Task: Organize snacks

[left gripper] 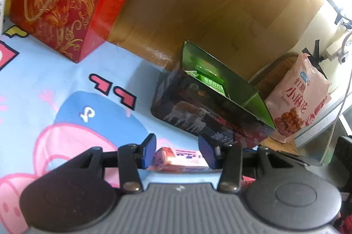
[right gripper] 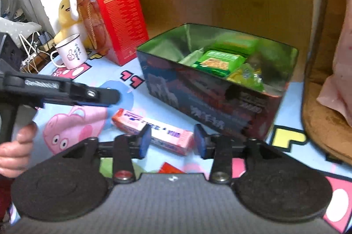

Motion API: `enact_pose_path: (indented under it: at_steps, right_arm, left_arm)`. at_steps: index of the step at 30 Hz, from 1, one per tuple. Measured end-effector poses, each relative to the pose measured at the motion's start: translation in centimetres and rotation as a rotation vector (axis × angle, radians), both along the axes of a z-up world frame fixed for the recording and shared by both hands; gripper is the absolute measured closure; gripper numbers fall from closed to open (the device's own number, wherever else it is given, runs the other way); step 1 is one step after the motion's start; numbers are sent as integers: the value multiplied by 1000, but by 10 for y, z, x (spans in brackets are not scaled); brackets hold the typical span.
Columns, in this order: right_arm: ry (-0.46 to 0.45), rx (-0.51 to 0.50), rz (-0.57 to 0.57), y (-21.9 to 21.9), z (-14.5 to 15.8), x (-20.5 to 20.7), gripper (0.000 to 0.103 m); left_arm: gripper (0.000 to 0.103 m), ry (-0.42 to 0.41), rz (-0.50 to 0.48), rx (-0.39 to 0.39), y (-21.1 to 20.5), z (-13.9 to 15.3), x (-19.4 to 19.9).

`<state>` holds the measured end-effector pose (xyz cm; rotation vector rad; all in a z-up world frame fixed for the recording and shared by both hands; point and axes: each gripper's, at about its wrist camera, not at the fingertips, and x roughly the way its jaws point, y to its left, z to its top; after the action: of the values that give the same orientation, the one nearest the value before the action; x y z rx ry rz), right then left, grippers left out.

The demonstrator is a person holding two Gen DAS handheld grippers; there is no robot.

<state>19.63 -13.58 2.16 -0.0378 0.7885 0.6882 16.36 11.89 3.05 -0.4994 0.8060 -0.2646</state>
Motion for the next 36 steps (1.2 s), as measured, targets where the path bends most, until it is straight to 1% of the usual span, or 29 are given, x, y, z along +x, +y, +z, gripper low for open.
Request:
enact_pose_path:
  at_steps: [1, 4, 6, 7, 8, 9, 10, 11, 13, 17, 21, 23, 26, 29, 30, 32, 34, 36]
  right_arm:
    - [6, -1, -7, -3, -1, -1, 48]
    - [30, -21, -14, -5, -10, 0, 43]
    - [43, -33, 3, 0, -16, 0, 43]
    - [56, -30, 20, 4, -19, -1, 48]
    - [64, -27, 35, 7, -21, -2, 57]
    - [42, -47, 26, 11, -20, -6, 69]
    - [14, -69, 25, 15, -19, -9, 73]
    - [-9, -80, 25, 17, -17, -11, 74]
    - [-32, -78, 17, 15, -13, -12, 78]
    - [-60, -26, 9, 7, 0, -16, 78]
    - [-130, 17, -11, 0, 20, -22, 78]
    - [-164, 49, -38, -5, 31, -18, 78]
    - [-217, 63, -90, -10, 42, -4, 78]
    - [-208, 75, -126, -12, 41, 18, 74]
    - [-203, 73, -139, -13, 38, 24, 72]
    - [-188, 63, -165, -17, 32, 33, 71]
    - [-176, 83, -189, -25, 31, 34, 67]
    - [-173, 112, -205, -35, 33, 27, 67]
  left_arm:
    - [60, 5, -1, 3, 1, -1, 0]
    - [60, 36, -8, 17, -3, -10, 1]
    - [62, 69, -29, 10, -8, -19, 4]
    - [63, 86, -46, 2, -11, -23, 5]
    - [62, 84, -52, 6, -15, -25, 5]
    - [63, 76, -49, 35, -19, -23, 3]
    - [62, 75, -49, 52, -22, -22, 2]
    - [62, 71, -45, 59, -22, -20, 2]
    - [62, 58, -45, 48, -21, -14, 0]
    - [62, 1, -41, 49, -18, 7, -6]
    - [62, -77, -44, 60, -21, 34, -5]
    - [62, -111, -51, 72, -26, 47, 2]
    - [60, -148, -60, 92, -37, 60, 23]
    - [59, -164, -45, 123, -49, 59, 53]
    - [57, -159, -42, 125, -53, 55, 62]
    - [57, -131, -44, 138, -61, 48, 76]
    - [57, -119, -52, 151, -67, 43, 78]
    - [57, -134, -57, 143, -66, 42, 72]
